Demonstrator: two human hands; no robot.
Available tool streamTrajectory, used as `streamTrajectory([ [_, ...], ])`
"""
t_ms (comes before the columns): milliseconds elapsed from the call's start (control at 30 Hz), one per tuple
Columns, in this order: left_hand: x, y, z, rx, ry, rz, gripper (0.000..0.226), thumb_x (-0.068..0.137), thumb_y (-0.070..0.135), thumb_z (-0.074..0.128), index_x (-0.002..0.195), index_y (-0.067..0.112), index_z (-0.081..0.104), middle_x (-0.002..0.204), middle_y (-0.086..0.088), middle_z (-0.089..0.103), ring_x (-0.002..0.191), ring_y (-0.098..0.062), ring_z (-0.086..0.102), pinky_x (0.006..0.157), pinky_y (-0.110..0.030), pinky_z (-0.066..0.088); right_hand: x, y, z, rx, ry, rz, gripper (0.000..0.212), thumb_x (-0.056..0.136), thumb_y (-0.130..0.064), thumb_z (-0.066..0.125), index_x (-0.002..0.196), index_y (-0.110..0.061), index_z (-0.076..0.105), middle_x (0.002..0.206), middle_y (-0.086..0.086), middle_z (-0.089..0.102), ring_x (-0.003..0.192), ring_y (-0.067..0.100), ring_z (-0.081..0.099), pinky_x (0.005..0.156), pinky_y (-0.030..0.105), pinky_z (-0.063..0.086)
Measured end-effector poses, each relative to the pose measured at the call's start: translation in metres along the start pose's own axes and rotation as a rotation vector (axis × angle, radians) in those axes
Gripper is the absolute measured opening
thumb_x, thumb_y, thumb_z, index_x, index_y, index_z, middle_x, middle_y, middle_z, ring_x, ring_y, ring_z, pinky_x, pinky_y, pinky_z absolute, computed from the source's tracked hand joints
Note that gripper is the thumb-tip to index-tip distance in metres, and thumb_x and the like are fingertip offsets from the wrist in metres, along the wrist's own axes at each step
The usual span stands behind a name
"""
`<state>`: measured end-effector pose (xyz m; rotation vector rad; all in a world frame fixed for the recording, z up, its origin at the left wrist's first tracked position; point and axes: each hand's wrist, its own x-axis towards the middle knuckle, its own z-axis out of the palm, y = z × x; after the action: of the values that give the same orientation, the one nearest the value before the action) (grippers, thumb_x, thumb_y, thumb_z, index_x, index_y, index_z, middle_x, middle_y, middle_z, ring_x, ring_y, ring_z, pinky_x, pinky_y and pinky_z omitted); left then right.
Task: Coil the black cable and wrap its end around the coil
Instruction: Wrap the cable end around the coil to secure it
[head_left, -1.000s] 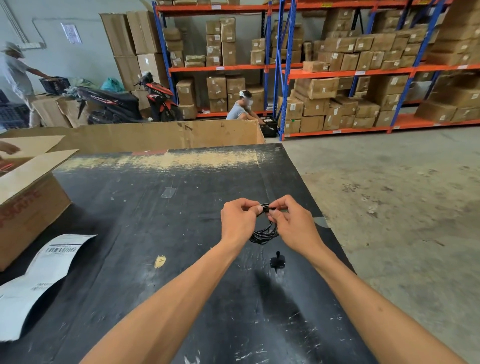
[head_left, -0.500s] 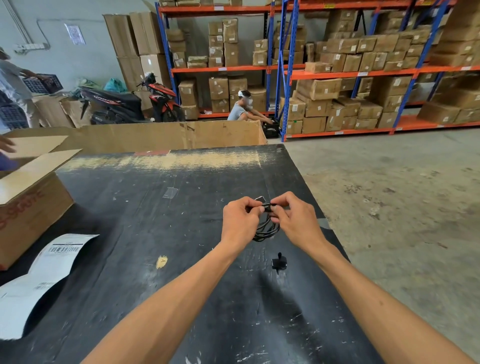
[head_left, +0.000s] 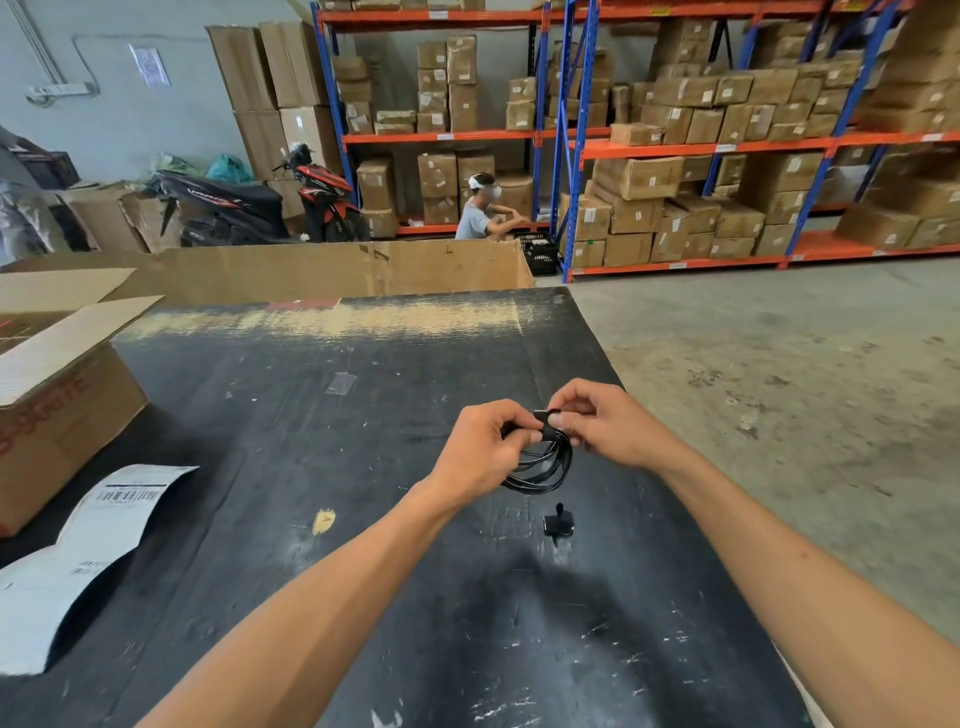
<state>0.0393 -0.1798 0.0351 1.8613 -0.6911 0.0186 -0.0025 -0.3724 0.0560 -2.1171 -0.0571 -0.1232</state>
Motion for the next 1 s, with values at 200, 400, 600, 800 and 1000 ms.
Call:
streamTrajectory([
  [200,0.004,-0.002,0.002,-0.101,0.003,-0.131,0.005,0.081,0.009,0.074,0.084,0.012,0.076,0.08,-0.007,0.077,0.079,-0.024,0.073,0.084,-0.042,0.058,0.003,0.0,0.009,0.086,0.145,0.041,0.016,0.09,-0.003,0.074,0.086,-0.018,0.072,0.073,0.0,0.071,0.056,0.007,0.061,0.051,0.021,0.05],
  [400,0.004,-0.007,0.005,-0.147,0.043,-0.14,0.007,0.08,0.015,0.077,0.079,0.021,0.073,0.09,-0.001,0.073,0.075,-0.018,0.074,0.077,-0.032,0.06,0.009,0.008,0.02,0.068,0.247,0.056,0.021,0.088,-0.009,0.073,0.085,-0.029,0.068,0.076,-0.003,0.07,0.056,0.003,0.063,0.055,0.025,0.053],
  [600,0.011,-0.014,0.004,-0.137,0.008,-0.229,0.023,0.073,0.036,0.076,0.091,0.03,0.064,0.094,-0.005,0.073,0.086,-0.025,0.072,0.085,-0.045,0.057,0.011,0.011,0.026,0.001,0.25,0.042,0.029,0.093,-0.02,0.066,0.112,-0.04,0.06,0.091,0.0,0.071,0.065,0.008,0.069,0.073,0.042,0.063],
  [800,0.019,-0.013,0.0,-0.069,-0.043,-0.241,0.014,0.083,0.023,0.076,0.091,0.012,0.071,0.078,-0.002,0.073,0.062,-0.01,0.069,0.077,-0.037,0.059,0.013,0.003,0.027,-0.075,0.175,0.058,0.019,0.098,-0.019,0.062,0.113,-0.024,0.075,0.08,-0.001,0.076,0.065,0.009,0.072,0.072,0.034,0.062],
  [1000,0.015,-0.014,-0.005,-0.059,-0.079,-0.168,0.008,0.079,0.023,0.078,0.08,0.016,0.076,0.069,-0.004,0.074,0.056,-0.007,0.063,0.063,-0.021,0.052,0.007,-0.007,-0.001,0.157,-0.108,0.103,0.011,0.096,-0.014,0.073,0.101,-0.007,0.079,0.076,0.009,0.075,0.065,0.011,0.07,0.064,0.021,0.059],
])
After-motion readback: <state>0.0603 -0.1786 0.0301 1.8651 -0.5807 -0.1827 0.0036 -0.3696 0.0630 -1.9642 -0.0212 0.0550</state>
